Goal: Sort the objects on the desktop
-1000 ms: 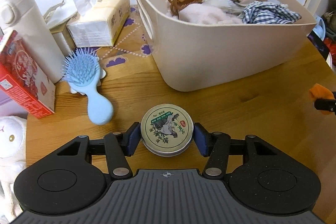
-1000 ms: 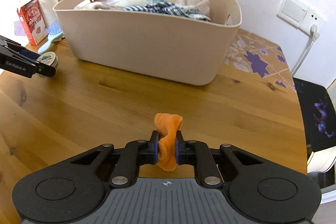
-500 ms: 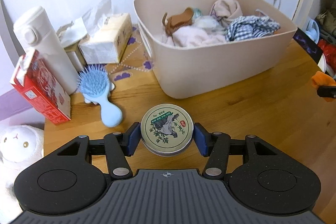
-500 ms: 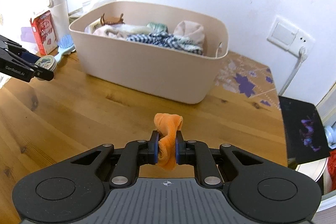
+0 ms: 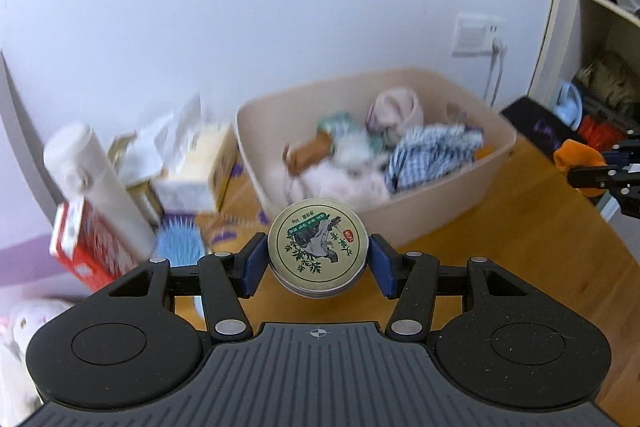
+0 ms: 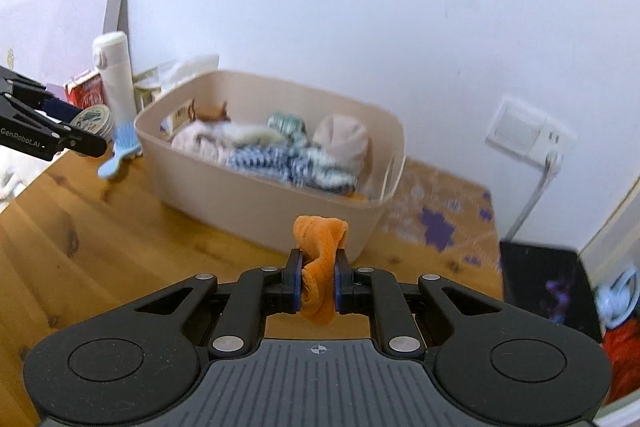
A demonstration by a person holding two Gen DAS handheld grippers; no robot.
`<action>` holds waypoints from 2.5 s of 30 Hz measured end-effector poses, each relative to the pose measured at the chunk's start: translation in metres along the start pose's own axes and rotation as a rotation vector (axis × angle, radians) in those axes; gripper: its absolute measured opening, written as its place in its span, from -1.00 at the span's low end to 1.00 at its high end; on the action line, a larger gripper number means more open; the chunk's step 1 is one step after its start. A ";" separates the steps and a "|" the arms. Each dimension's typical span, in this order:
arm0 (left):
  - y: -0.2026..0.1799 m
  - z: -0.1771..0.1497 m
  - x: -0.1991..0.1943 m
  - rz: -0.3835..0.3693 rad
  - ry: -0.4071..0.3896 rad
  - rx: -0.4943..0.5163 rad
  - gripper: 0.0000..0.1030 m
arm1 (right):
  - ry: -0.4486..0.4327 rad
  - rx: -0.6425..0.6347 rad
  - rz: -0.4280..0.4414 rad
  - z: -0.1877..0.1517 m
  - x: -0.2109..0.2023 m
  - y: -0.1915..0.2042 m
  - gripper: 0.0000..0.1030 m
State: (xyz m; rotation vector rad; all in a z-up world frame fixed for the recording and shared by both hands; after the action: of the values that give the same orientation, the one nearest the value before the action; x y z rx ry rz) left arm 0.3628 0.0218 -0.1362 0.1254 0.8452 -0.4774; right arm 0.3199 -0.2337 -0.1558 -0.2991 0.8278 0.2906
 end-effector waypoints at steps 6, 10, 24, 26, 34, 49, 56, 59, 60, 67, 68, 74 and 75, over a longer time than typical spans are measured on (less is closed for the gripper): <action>0.001 0.028 -0.002 -0.005 -0.033 -0.023 0.07 | -0.067 -0.031 -0.012 0.035 -0.013 -0.003 -0.72; 0.000 0.042 0.002 0.003 -0.043 -0.013 0.07 | -0.105 -0.052 -0.016 0.057 -0.016 -0.007 -0.72; -0.015 0.094 0.044 0.039 -0.053 0.013 0.07 | -0.131 -0.098 -0.039 0.103 0.019 -0.022 -0.72; -0.017 0.097 0.054 0.048 -0.042 0.019 0.07 | -0.127 -0.099 -0.038 0.105 0.028 -0.023 -0.72; -0.022 0.098 0.097 0.056 0.043 -0.024 0.07 | -0.089 -0.062 -0.006 0.112 0.064 -0.028 -0.72; -0.022 0.080 0.123 0.038 0.154 -0.060 0.39 | 0.030 -0.027 0.051 0.095 0.107 -0.012 -0.02; -0.018 0.076 0.107 0.034 0.147 -0.082 0.52 | 0.035 0.038 0.034 0.093 0.087 -0.013 0.66; -0.019 0.076 0.096 0.036 0.137 -0.077 0.53 | 0.037 0.053 0.020 0.091 0.076 -0.014 0.89; -0.019 0.075 0.092 0.039 0.133 -0.079 0.53 | 0.035 0.057 0.014 0.090 0.072 -0.013 0.91; -0.023 0.071 0.060 0.056 0.130 -0.107 0.59 | 0.049 0.070 0.011 0.082 0.049 -0.010 1.00; -0.023 0.070 0.055 0.059 0.130 -0.114 0.59 | 0.052 0.070 0.011 0.080 0.045 -0.009 1.00; -0.033 0.062 0.016 0.084 0.111 -0.120 0.61 | 0.071 0.106 0.013 0.069 0.017 -0.006 1.00; -0.035 0.061 0.009 0.091 0.106 -0.125 0.61 | 0.070 0.120 0.018 0.066 0.011 -0.005 1.00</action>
State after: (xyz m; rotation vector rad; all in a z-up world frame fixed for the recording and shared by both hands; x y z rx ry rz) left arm 0.3941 -0.0304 -0.0991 0.0740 0.9664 -0.3340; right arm 0.3735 -0.2127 -0.1209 -0.1908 0.9132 0.2475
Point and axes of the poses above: each gripper's, at about its wrist camera, not at the fingertips, and x roughly the way its jaws point, y to its left, z to its top, the point moved 8 cm from there along x, roughly the way its jaws point, and after that the axes turned 7 degrees about y, right-handed, at the moved point
